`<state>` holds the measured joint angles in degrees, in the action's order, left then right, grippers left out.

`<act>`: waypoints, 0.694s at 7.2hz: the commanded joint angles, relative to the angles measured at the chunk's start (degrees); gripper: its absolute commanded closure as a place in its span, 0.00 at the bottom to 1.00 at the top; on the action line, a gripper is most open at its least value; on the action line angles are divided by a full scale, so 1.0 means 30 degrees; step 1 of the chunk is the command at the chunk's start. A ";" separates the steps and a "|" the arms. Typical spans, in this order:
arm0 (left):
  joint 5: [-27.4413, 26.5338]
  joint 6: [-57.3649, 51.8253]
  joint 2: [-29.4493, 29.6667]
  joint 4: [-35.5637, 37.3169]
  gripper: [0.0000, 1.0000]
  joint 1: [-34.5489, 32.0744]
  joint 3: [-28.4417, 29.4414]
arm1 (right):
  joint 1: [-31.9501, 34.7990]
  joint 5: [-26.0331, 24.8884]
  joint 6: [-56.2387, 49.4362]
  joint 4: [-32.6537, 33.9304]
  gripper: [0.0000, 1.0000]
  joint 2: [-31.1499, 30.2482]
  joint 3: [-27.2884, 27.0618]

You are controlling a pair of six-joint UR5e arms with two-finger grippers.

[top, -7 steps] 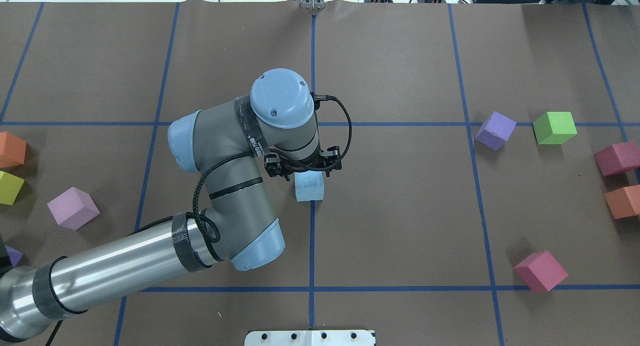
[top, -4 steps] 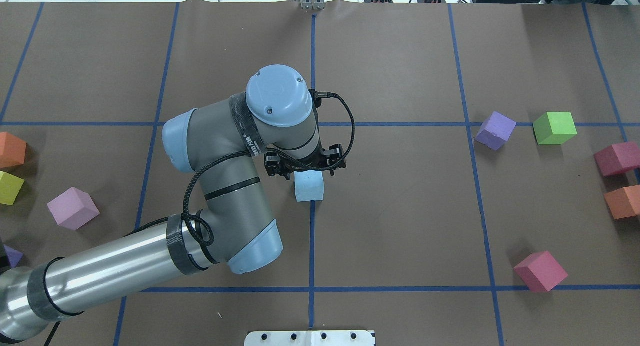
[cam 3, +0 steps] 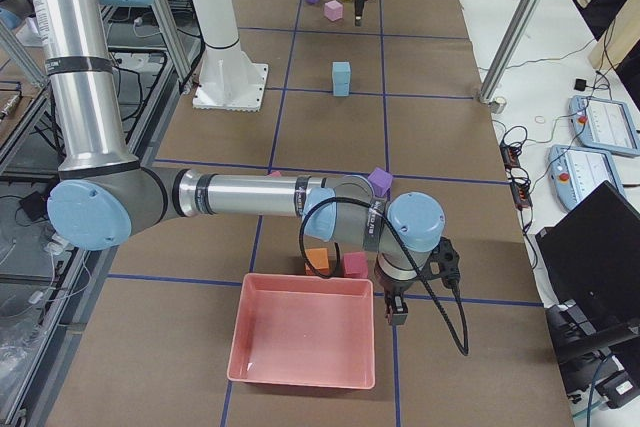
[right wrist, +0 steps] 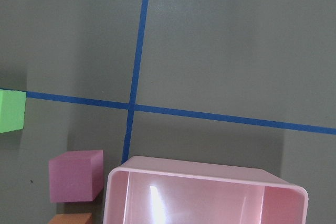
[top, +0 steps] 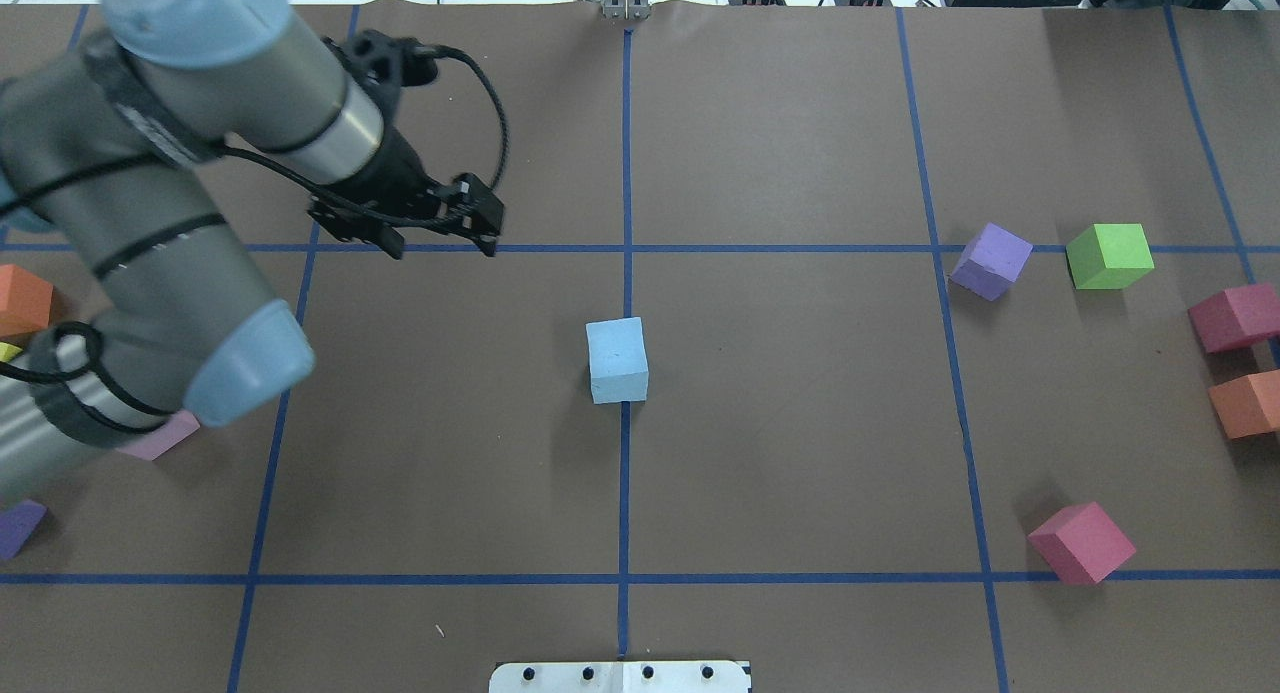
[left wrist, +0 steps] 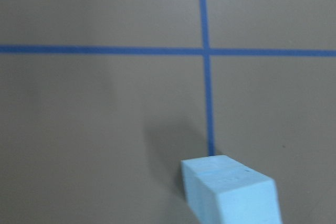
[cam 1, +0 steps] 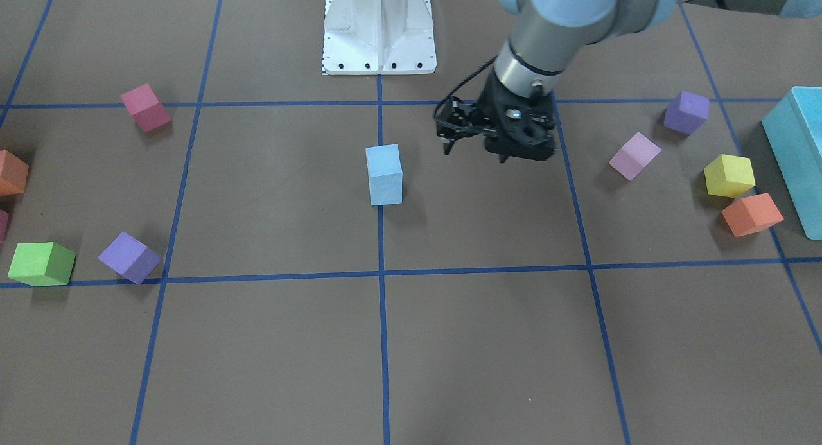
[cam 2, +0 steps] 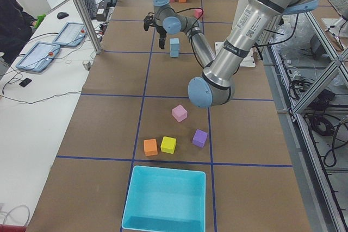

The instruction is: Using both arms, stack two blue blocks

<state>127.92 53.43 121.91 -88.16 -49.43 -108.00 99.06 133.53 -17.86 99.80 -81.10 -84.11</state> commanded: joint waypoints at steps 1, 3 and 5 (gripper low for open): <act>0.1771 -0.5334 -0.3706 0.0032 0.02 -0.3695 -0.0884 | -0.0002 0.0049 0.0124 0.0013 0.00 -0.0065 -0.0117; 0.2472 -1.1449 -0.7103 0.0002 0.02 -0.7149 -0.0624 | -0.0002 0.0049 0.0271 -0.0016 0.00 0.0051 -0.0118; 0.2625 -1.6005 -0.9138 -0.0145 0.02 -0.9615 0.0367 | -0.0002 0.0049 0.0271 -0.0219 0.00 0.0052 -0.0176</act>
<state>135.36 14.02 97.93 -88.51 -73.44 -108.95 99.05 133.68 -17.08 99.62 -80.98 -84.57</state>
